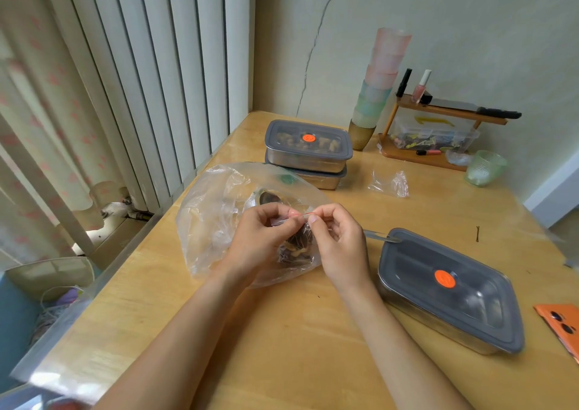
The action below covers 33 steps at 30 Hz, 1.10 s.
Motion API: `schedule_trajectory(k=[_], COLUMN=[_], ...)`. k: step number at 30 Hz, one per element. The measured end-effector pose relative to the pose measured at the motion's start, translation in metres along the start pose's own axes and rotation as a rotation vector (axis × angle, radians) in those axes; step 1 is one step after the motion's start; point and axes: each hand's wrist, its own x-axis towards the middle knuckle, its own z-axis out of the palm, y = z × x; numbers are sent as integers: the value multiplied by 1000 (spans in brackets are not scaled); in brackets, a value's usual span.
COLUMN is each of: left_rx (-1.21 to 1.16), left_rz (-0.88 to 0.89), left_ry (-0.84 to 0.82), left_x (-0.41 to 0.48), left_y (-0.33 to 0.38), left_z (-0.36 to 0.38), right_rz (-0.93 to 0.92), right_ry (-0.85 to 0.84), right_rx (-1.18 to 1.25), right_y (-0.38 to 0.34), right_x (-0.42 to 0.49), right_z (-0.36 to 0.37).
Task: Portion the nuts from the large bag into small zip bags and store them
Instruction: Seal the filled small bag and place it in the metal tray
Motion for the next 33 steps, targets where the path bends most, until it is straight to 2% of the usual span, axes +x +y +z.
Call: schedule_trajectory(k=[4, 12, 19, 27, 33], left_rx=[9, 21, 23, 0, -1], left_rz=[14, 7, 33, 25, 53], left_ry=[-20, -17, -5, 11, 29], left_x=[0, 0, 2, 1, 2], left_y=[0, -2, -3, -3, -3], left_z=[-1, 1, -2, -1, -1], right_rz=[17, 15, 30, -11, 15], right_ry=[-64, 10, -98, 1, -39], right_rx=[4, -67, -33, -165, -129], right_y=[-1, 3, 4, 3, 3], right_x=[1, 3, 5, 5, 6], right_z=[-3, -3, -4, -5, -8])
